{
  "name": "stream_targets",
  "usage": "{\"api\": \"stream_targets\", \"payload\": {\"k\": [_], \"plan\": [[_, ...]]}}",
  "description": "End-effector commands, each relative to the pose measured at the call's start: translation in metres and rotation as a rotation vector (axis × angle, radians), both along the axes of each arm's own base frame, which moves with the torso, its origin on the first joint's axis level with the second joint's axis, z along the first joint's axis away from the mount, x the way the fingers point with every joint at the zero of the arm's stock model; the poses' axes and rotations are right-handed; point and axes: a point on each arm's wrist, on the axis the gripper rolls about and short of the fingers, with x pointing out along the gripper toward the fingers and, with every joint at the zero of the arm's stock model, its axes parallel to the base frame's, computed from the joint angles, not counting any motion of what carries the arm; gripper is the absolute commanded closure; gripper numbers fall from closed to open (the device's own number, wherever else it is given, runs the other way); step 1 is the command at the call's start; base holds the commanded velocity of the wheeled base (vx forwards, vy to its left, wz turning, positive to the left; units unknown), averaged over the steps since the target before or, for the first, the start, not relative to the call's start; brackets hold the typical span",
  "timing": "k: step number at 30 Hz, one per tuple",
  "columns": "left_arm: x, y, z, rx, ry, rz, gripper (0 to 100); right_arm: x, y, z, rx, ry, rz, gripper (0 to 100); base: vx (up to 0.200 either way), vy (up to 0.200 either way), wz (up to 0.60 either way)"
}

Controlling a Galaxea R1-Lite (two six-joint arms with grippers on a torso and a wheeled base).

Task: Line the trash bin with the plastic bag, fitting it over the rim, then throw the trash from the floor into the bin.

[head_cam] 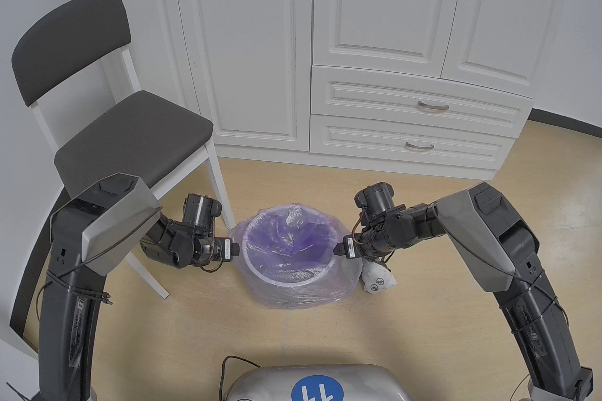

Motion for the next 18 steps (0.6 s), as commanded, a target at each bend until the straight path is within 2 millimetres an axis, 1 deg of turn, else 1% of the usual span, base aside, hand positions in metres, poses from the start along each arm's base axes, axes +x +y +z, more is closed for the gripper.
{"api": "stream_targets", "payload": {"k": [1,7,10,11,12,13,14,15,16,17,18], "plan": [[-0.041,0.006,0.038,-0.053,-0.107,-0.016,0,-0.003,0.011,-0.032,-0.062,0.058,0.126,0,0.0,0.0,0.0],[-0.058,0.009,0.033,-0.08,-0.158,-0.026,0,-0.003,0.011,-0.028,-0.08,0.048,0.138,0,0.0,0.0,0.0],[-0.066,0.011,0.028,-0.089,-0.178,-0.027,0,-0.001,0.011,-0.002,-0.043,0.012,0.113,0,0.0,0.0,0.0],[-0.066,0.011,0.027,-0.089,-0.181,-0.028,0,0.0,0.011,0.002,-0.035,0.006,0.107,0,0.0,0.0,0.0],[-0.067,0.012,0.026,-0.092,-0.198,-0.026,0,0.001,0.011,0.015,0.001,-0.009,0.087,0,0.0,0.0,0.0],[-0.067,0.012,0.026,-0.093,-0.202,-0.026,0,0.001,0.011,0.019,0.009,-0.014,0.079,0,0.0,0.0,0.0],[-0.068,0.012,0.027,-0.095,-0.21,-0.025,0,0.002,0.01,0.03,0.028,-0.03,0.067,0,0.0,0.0,0.0],[-0.068,0.013,0.027,-0.094,-0.208,-0.023,0,0.002,0.009,0.036,0.034,-0.037,0.065,0,0.0,0.0,0.0],[-0.068,0.013,0.027,-0.094,-0.208,-0.023,0,0.002,0.009,0.036,0.034,-0.037,0.065,0,0.0,0.0,0.0],[-0.07,0.014,0.027,-0.094,-0.205,-0.021,0,0.002,0.008,0.042,0.038,-0.046,0.064,0,0.0,0.0,0.0],[-0.07,0.014,0.027,-0.093,-0.206,-0.022,0,0.003,0.006,0.042,0.037,-0.046,0.062,0,0.0,0.0,0.0]]}}
